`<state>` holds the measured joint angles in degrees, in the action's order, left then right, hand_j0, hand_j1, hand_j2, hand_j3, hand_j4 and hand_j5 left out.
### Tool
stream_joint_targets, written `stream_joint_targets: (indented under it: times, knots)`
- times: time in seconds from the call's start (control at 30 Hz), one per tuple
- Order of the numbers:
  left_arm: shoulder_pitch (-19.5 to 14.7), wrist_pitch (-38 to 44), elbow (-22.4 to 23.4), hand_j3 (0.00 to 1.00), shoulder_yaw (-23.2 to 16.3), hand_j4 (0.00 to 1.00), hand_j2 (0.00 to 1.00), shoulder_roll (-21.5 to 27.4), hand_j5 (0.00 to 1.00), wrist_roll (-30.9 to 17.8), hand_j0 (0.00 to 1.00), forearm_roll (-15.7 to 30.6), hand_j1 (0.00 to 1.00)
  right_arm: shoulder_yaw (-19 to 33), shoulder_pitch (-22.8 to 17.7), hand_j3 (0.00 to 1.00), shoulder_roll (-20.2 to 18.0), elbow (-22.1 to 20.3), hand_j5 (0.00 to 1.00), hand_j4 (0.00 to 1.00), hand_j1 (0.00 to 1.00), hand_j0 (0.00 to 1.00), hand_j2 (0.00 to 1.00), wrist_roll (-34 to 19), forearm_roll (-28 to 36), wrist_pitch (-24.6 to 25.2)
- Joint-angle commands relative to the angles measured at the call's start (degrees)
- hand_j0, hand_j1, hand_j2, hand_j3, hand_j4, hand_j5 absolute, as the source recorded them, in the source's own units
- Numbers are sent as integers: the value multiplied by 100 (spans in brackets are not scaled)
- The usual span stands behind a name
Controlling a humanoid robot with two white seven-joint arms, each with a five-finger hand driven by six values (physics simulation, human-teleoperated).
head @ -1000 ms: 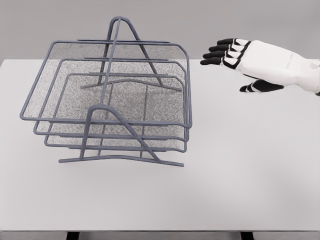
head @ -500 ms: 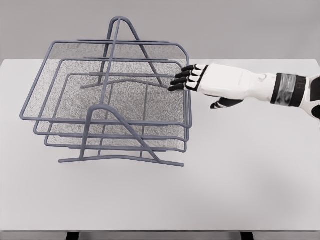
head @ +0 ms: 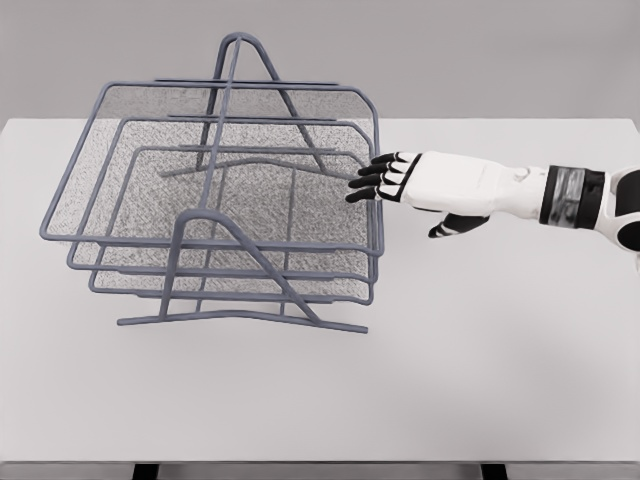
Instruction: Pull out the upper folder box with right arm
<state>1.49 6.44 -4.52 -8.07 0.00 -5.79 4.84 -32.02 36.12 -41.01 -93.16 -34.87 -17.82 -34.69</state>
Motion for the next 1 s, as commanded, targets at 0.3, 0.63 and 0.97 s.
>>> stream_joint_targets:
  times: [0.3,0.63,0.97]
  knots:
    - [0,-3,4,100,-2,100,100,0,100,-1,100,-1,100,161,-132,100,-628,-89,100,100,100,100,100,-13,-319,-31]
    - [0,6,-5,100,-2,100,100,0,100,-1,100,8,100,547,-448,100,-1014,-264,100,100,100,100,100,-13,-293,-31]
    - [0,-3,3,100,-2,100,100,0,100,-1,100,-1,100,1540,-1178,100,-1331,-317,100,100,100,100,100,-13,-275,-31]
